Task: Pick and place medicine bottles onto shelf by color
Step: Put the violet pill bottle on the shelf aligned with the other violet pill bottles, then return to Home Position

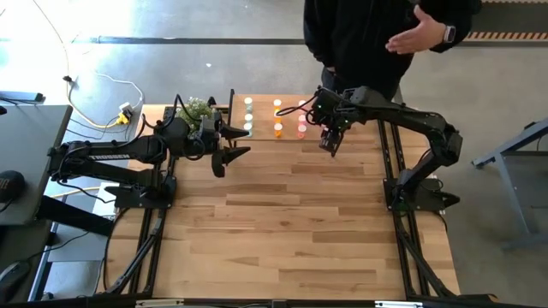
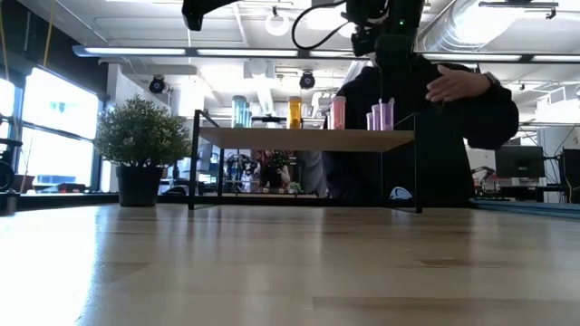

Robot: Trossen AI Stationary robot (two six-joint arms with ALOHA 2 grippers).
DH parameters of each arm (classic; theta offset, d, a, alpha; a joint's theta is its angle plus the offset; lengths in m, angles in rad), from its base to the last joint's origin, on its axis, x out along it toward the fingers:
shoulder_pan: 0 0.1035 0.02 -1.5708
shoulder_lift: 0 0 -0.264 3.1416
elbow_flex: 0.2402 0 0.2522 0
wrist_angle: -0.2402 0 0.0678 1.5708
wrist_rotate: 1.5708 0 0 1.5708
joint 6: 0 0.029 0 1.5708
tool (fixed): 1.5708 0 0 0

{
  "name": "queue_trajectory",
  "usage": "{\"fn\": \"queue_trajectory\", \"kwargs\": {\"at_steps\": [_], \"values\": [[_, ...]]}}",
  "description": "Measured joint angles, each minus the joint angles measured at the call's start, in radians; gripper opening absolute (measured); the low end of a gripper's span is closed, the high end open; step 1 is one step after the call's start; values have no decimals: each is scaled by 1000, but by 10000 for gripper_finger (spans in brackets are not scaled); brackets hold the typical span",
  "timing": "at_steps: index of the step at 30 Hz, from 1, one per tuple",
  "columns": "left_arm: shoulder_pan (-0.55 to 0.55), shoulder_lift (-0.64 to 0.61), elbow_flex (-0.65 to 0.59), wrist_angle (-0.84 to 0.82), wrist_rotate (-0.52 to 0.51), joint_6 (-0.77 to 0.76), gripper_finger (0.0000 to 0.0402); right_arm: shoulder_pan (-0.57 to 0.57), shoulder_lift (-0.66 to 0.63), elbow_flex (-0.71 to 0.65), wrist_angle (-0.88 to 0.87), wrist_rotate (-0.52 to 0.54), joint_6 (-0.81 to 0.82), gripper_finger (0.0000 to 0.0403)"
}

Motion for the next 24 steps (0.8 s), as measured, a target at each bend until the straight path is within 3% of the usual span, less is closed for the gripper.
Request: {"fn": "queue_trajectory", "kwargs": {"at_steps": [12,24], "values": [[0,0,0,0,0,0,243,0,-4,7,19,0,22,201],[0,-12,0,-1,1,0,243,0,-4,201,-54,-12,93,201]]}}
